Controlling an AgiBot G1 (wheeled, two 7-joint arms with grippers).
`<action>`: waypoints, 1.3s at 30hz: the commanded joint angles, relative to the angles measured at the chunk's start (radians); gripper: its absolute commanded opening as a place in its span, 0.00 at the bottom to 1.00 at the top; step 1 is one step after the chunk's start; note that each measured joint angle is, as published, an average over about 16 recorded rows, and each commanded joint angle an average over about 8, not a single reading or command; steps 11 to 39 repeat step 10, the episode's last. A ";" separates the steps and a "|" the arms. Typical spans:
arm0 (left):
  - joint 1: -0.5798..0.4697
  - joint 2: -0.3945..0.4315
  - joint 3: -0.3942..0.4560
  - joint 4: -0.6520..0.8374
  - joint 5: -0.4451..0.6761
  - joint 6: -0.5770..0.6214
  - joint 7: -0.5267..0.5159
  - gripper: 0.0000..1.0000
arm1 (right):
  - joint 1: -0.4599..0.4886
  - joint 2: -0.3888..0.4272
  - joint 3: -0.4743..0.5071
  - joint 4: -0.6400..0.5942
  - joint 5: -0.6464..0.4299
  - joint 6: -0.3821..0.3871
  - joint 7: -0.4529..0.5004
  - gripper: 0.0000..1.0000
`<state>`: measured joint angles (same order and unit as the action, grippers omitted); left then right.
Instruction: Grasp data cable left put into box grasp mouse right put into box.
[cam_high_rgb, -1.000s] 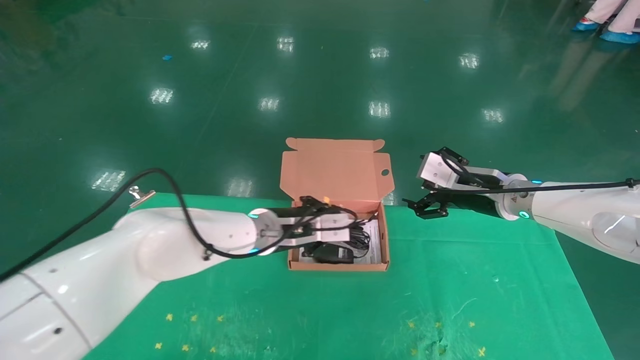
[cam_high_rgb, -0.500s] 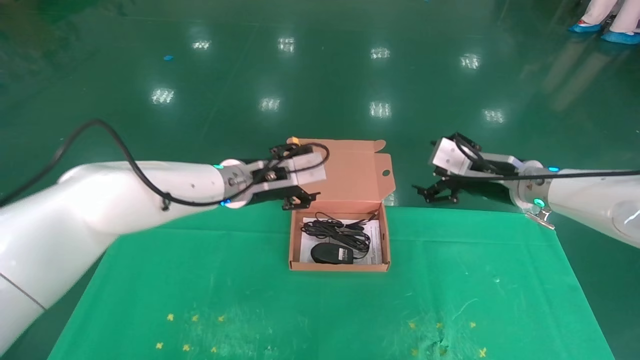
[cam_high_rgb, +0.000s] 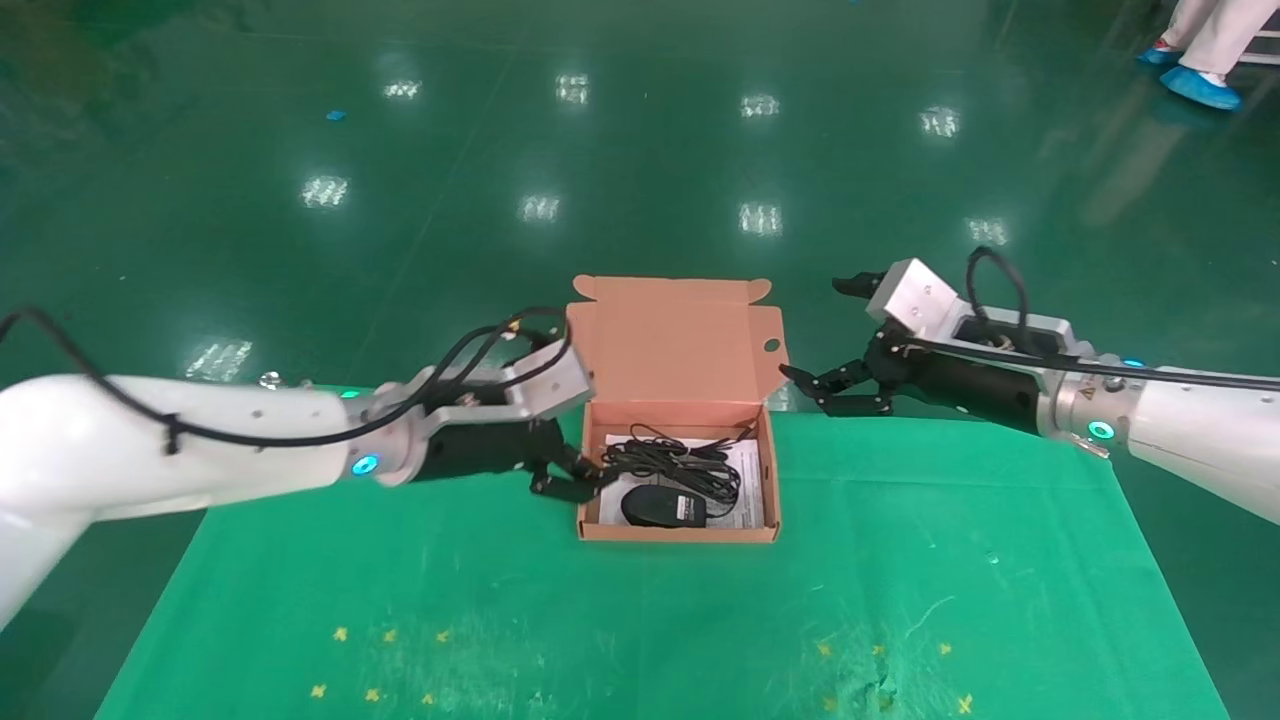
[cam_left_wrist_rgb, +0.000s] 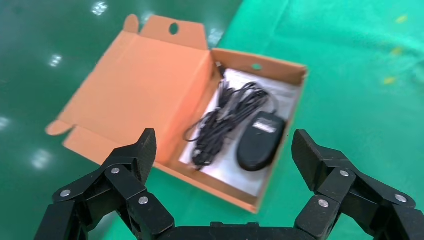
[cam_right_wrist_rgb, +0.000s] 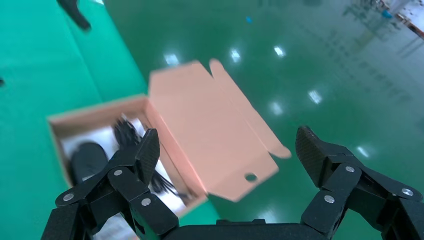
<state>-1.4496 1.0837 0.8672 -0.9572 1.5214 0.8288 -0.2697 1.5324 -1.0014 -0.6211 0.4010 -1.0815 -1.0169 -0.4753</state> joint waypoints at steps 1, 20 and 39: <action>0.018 -0.023 -0.028 -0.016 -0.038 0.032 0.004 1.00 | -0.021 0.018 0.016 0.041 0.016 -0.022 0.031 1.00; 0.085 -0.108 -0.134 -0.074 -0.180 0.152 0.019 0.93 | -0.101 0.086 0.075 0.195 0.077 -0.106 0.146 1.00; 0.085 -0.108 -0.134 -0.074 -0.180 0.152 0.019 0.93 | -0.101 0.086 0.075 0.195 0.077 -0.106 0.146 1.00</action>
